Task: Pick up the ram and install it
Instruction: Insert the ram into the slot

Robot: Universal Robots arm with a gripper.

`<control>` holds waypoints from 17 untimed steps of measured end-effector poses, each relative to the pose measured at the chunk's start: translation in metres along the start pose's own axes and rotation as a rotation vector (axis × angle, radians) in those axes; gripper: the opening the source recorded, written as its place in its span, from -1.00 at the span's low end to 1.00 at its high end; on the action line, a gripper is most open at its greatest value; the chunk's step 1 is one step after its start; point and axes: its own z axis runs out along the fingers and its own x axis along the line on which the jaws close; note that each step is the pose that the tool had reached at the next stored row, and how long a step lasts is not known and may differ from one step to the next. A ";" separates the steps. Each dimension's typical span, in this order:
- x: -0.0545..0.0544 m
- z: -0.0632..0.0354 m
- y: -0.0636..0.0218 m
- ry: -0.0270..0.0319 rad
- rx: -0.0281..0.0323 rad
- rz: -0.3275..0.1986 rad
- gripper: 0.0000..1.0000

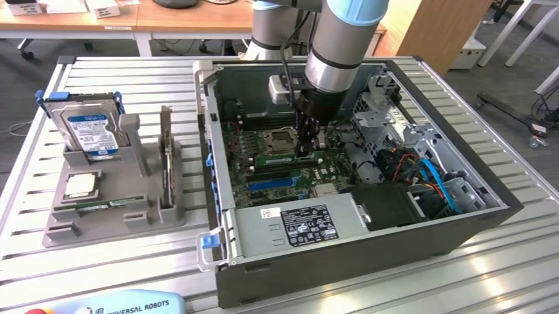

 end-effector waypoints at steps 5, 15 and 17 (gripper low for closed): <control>0.000 0.0000 0.0000 0.0003 -0.0015 -0.007 -0.77; 0.000 0.0000 -0.0003 0.0002 -0.0019 -0.011 -0.77; 0.000 0.0001 -0.0005 0.0000 -0.0018 -0.011 -0.77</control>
